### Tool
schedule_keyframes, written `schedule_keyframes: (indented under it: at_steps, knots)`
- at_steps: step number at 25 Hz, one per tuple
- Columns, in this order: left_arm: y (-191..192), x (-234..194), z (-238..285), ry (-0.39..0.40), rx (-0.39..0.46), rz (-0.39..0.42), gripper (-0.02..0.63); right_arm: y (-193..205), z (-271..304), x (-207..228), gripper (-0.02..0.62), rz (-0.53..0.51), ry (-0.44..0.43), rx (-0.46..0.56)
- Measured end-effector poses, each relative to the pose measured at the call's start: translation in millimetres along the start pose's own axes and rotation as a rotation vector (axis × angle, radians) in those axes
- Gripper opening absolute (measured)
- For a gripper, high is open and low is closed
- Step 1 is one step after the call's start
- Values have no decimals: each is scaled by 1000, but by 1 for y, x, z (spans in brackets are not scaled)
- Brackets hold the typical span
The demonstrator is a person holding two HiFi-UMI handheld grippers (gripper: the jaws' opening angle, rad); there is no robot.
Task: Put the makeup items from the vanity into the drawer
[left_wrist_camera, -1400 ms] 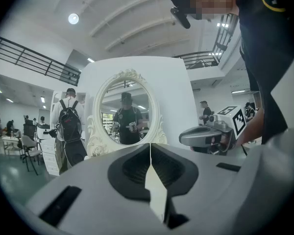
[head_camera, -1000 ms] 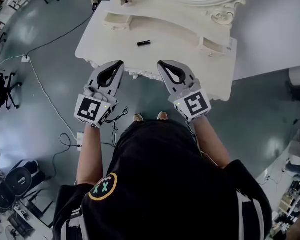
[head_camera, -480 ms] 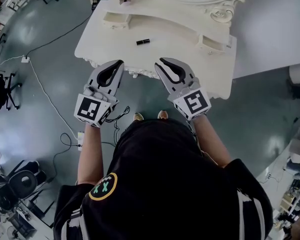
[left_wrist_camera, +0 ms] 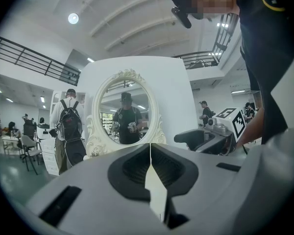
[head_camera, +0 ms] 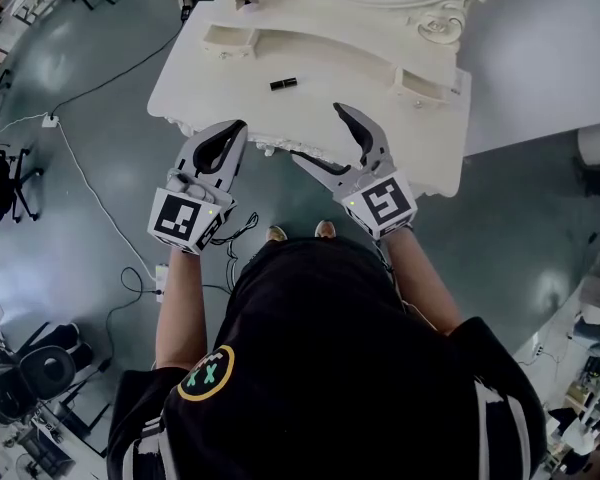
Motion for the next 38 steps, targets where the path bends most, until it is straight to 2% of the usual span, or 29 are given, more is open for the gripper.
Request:
schedule_keyframes:
  at_steps: [2,4,11,19,29,33,38]
  knots:
    - [0,1,1,2,-3,0,26,5,0,2,492,22,6,-25]
    - [0,1,2,7,-6,1,26,10,1,4,595,33,12,-41]
    - [-1,3,2,6,-11,3,25,14,0,4,600,32,9,-55]
    - [-5,10,11,-31,-14,8,26,13,-8,14,600,39,-9,-38]
    - [-3,31,30,-70,-40,3,26,23,-23,35,600,47,-66,-36]
    - [5,19,39,-67,-46,-8,25,30,-11,44,600,42,-64,-47]
    - [19,-16,57,-44,-53,-7,26,38,22,60,600,60,-40,-63]
Point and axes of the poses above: the fingertips, and each gripper's own axes: z forward along the fingers, x to its right, y out of its underside, the point moved 6 cm from there along -z, backward along the fingers, and after that the axes turned 4 degrees about y, right-handed, at the moved point
